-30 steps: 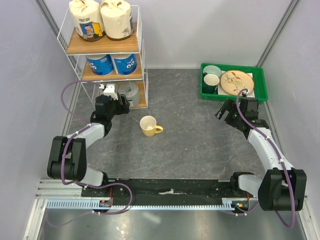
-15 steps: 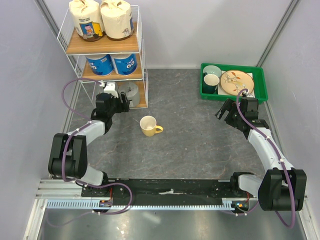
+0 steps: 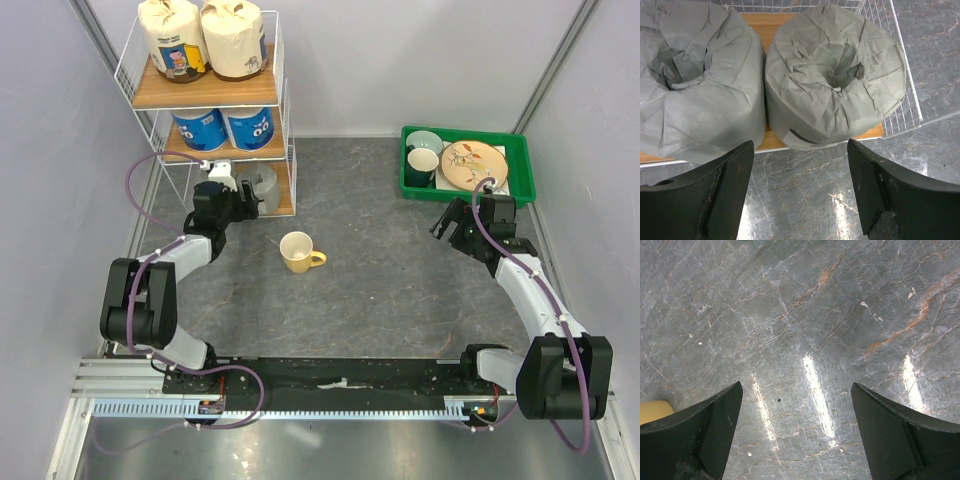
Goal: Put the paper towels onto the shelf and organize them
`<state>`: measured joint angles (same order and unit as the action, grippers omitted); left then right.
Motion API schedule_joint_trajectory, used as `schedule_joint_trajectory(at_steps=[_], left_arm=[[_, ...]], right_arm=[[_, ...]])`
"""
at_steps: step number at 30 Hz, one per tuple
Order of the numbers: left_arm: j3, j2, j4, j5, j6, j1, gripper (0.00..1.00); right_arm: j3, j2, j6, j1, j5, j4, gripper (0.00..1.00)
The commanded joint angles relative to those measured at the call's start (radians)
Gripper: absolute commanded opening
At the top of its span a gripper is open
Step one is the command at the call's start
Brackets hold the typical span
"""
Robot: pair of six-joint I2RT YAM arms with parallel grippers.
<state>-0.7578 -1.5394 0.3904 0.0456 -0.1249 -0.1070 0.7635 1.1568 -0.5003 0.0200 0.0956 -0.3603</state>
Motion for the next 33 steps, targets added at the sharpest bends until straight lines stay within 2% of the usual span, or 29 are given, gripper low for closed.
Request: schedule_joint_trajectory(at_steps=[1,33], left_arm=[[-0.048,-0.014,-0.001,-0.027,0.045,0.003,0.81],[-0.127,-0.1,-0.013,-0.032,0.11,0.003,0.81]], right_arm=[[0.025,0.006,0.014,0.005,-0.017,0.015,0.98],[0.028,0.012,0.017,0.005,-0.027,0.008,0.98]])
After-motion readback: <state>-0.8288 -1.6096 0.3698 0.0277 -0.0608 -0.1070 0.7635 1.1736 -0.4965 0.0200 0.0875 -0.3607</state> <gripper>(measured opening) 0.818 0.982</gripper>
